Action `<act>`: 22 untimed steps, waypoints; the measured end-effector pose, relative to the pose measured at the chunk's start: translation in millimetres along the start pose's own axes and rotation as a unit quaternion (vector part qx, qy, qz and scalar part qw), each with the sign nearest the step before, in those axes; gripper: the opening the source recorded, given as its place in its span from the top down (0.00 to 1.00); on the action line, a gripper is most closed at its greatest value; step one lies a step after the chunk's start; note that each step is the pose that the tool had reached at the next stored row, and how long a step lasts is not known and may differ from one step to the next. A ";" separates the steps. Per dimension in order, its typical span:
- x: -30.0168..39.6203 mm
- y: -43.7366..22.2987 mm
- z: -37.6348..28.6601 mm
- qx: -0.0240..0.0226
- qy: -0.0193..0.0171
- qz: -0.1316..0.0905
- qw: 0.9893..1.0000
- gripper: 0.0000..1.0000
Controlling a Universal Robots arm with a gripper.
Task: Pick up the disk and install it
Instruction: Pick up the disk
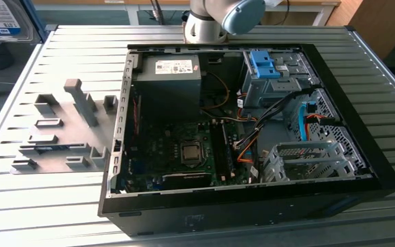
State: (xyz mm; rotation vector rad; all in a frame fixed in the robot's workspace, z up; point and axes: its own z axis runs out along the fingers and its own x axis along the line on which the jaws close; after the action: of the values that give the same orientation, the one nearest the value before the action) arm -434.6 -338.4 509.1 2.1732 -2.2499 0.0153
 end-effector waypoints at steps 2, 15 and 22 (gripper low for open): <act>4.5 -0.2 0.1 0.000 0.000 0.000 1.000 0.64; 6.9 -2.2 0.1 0.000 0.000 0.000 1.000 0.64; 6.6 -10.8 0.1 0.000 0.000 0.000 1.000 0.64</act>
State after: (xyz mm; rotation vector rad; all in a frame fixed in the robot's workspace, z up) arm -424.0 -345.3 509.1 2.1734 -2.2498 0.0153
